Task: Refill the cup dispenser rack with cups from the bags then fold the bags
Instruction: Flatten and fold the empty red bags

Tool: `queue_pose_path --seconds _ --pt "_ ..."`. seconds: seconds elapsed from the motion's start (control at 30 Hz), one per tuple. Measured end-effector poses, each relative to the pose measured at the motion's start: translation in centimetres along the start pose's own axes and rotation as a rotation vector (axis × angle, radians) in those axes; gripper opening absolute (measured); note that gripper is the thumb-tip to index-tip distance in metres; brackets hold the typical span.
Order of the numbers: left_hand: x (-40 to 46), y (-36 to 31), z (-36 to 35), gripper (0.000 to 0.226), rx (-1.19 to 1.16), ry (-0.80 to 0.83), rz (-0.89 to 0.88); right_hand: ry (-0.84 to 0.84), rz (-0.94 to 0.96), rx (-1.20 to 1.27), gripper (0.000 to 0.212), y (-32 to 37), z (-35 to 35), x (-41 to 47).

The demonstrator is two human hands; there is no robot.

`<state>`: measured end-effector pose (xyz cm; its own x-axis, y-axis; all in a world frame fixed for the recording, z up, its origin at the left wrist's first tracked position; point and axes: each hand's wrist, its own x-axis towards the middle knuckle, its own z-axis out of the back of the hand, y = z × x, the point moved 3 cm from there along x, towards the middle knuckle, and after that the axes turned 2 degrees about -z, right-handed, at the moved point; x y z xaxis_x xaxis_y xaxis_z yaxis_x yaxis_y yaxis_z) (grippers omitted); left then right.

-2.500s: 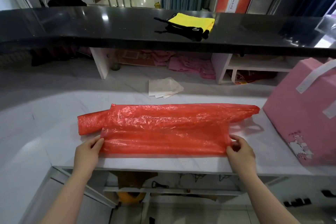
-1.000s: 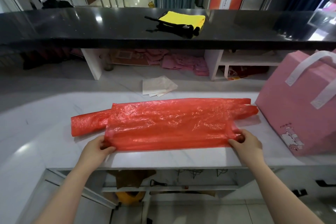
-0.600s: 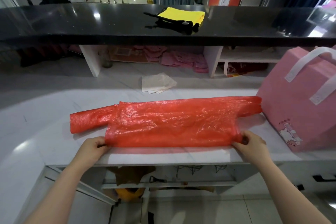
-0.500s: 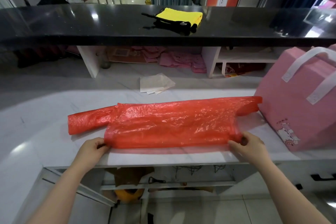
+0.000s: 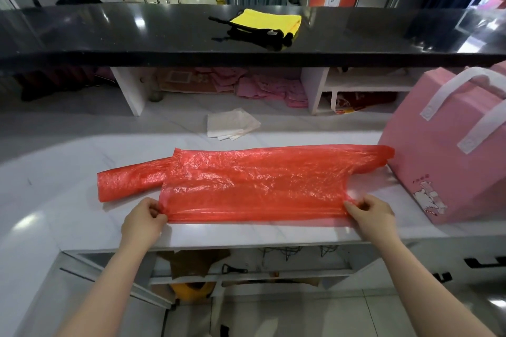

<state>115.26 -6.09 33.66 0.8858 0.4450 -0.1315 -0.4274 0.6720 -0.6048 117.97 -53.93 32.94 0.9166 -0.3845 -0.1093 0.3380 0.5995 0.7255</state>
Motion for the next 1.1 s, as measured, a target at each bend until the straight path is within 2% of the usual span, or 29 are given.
queue_pose_path --seconds 0.17,0.3,0.47,0.7,0.83,0.9,0.97,1.0,1.1 --pt "-0.2 0.2 0.0 0.024 -0.08 0.075 0.033 -0.052 -0.018 0.13 0.023 -0.2 0.3 -0.2" --pt "-0.8 0.2 -0.1 0.038 -0.112 0.175 -0.01 -0.033 -0.029 0.158 0.021 -0.4 0.3 -0.1" --pt "-0.2 0.0 0.3 0.029 -0.111 0.143 -0.032 -0.032 -0.04 0.174 0.017 -0.4 0.4 0.1" --pt "-0.2 0.1 1.8 0.027 -0.307 0.076 -0.078 -0.001 -0.095 0.3 0.016 -0.6 0.8 0.9" --pt "-1.1 0.0 1.2 0.032 -0.306 0.208 -0.107 0.028 -0.078 0.314 0.021 -0.7 0.7 0.9" --pt "-1.4 0.1 1.2 0.044 -0.348 0.227 -0.082 0.014 -0.081 0.322 0.022 -0.7 0.7 0.9" --pt "-1.9 0.4 1.3 0.041 -0.395 0.246 -0.09 -0.002 -0.093 0.325 0.021 -0.8 0.6 1.0" --pt "-2.2 0.5 1.3 0.039 -0.376 0.266 -0.104 -0.008 -0.099 0.33 0.02 -0.8 0.6 1.0" --pt "-2.7 0.9 0.9 0.054 -0.18 0.299 -0.137 -0.016 -0.104 0.337 0.019 -0.9 0.5 1.0"
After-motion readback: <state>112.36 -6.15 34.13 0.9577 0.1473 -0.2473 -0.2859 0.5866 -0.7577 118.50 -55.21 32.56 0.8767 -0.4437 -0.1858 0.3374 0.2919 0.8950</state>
